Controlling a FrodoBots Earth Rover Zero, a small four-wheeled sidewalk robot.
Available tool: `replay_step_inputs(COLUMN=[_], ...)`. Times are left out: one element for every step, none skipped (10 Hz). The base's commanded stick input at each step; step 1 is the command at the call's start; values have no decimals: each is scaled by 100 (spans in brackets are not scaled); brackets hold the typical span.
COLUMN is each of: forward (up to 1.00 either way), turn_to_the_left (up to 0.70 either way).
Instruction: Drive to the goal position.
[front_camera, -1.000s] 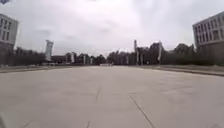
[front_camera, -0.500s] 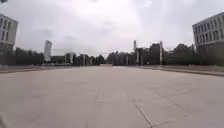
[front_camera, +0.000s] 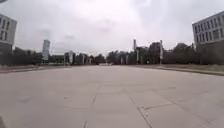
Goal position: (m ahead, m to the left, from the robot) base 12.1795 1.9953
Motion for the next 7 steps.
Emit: replay_step_inputs(forward=[70, 70, 70, 70, 70, 70, 70], turn_to_the_left=[1, 2, 1, 2, 2, 1, 2])
